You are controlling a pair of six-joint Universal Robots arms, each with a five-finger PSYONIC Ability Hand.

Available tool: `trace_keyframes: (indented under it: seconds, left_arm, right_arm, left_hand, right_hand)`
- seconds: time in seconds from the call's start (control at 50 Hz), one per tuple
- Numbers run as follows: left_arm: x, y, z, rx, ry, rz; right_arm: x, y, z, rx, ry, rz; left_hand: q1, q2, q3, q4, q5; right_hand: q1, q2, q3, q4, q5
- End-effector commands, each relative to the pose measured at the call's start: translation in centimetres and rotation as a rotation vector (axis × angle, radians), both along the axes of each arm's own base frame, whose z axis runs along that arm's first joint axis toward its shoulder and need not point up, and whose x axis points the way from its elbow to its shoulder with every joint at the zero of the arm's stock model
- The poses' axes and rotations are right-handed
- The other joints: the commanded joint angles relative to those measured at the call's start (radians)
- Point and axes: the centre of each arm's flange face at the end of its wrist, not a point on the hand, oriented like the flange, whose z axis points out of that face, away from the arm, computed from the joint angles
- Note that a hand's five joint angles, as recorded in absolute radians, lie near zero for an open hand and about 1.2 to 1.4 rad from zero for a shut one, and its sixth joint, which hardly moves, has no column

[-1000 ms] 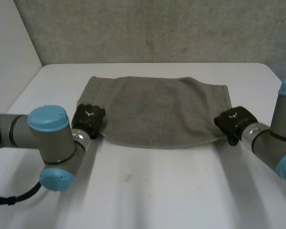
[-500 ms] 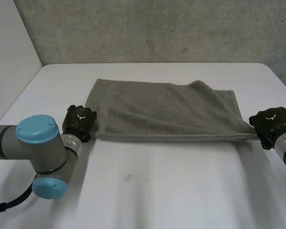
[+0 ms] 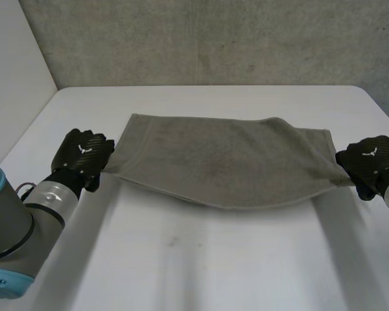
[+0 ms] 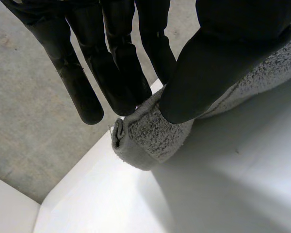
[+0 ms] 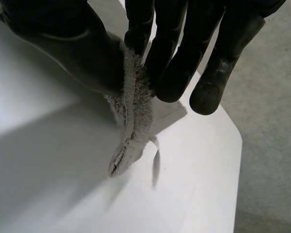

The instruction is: Fold the towel.

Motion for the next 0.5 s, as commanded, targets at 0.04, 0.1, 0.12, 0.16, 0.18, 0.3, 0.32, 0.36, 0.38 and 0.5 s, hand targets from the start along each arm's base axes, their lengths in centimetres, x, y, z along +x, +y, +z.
trace_keyframes:
  seconds: [0.04, 0.1, 0.12, 0.16, 0.18, 0.3, 0.32, 0.36, 0.38, 0.5]
  left_arm:
    - [1.1, 0.0, -1.2, 0.088, -0.025, 0.029]
    - [1.6, 0.8, -0.6, 0.125, -0.031, 0.038]
    - [2.1, 1.8, 0.6, 0.132, -0.03, 0.043]
    - [2.7, 2.5, 1.3, 0.141, -0.029, 0.055]
    - [3.4, 3.2, 1.9, 0.155, -0.031, 0.069]
    - [4.6, 5.5, 4.4, 0.143, -0.013, 0.06]
    - [4.7, 6.0, 5.0, 0.133, -0.008, 0.045]
    - [4.9, 6.3, 5.6, 0.118, -0.001, 0.036]
    - [5.0, 6.3, 6.0, 0.105, 0.006, 0.03]
    - [5.2, 4.4, 5.9, 0.091, 0.015, 0.028]
  right_arm:
    - [-0.1, 0.5, -0.6, 0.027, 0.013, -0.001]
    - [-0.5, 1.8, 1.1, 0.018, 0.041, 0.005]
    - [-0.5, 1.8, 1.1, 0.018, 0.041, 0.005]
    - [-2.1, 3.1, 2.7, 0.036, 0.112, -0.017]
    - [-2.2, 3.1, 2.7, 0.036, 0.112, -0.017]
    - [-2.5, 5.5, 3.8, 0.129, 0.237, 0.149]
    - [-2.4, 5.5, 3.9, 0.135, 0.24, 0.194]
    - [-2.5, 5.2, 4.3, 0.125, 0.233, 0.216]
    - [-2.6, 4.6, 4.6, 0.113, 0.216, 0.215]
    - [-3.0, 1.3, 2.4, 0.219, 0.143, 0.203]
  left_hand:
    - [0.231, 0.18, 0.18, 0.18, 0.213]
    - [0.231, 0.18, 0.18, 0.18, 0.213]
    - [0.231, 0.18, 0.18, 0.18, 0.213]
    - [0.231, 0.18, 0.18, 0.18, 0.213]
    - [0.231, 0.18, 0.18, 0.18, 0.213]
    - [0.231, 0.18, 0.18, 0.18, 0.213]
    - [0.231, 0.18, 0.18, 0.18, 0.213]
    - [0.231, 0.18, 0.18, 0.18, 0.213]
    - [0.231, 0.18, 0.18, 0.18, 0.213]
    - [0.231, 0.18, 0.18, 0.18, 0.213]
  right_hand:
    - [0.065, 0.06, 0.057, 0.054, 0.048]
    - [0.065, 0.06, 0.057, 0.054, 0.048]
    - [0.065, 0.06, 0.057, 0.054, 0.048]
    - [0.065, 0.06, 0.057, 0.054, 0.048]
    - [0.065, 0.06, 0.057, 0.054, 0.048]
    - [0.065, 0.06, 0.057, 0.054, 0.048]
    - [0.065, 0.06, 0.057, 0.054, 0.048]
    - [0.065, 0.06, 0.057, 0.054, 0.048]
    - [0.065, 0.06, 0.057, 0.054, 0.048]
    - [0.065, 0.06, 0.057, 0.054, 0.048]
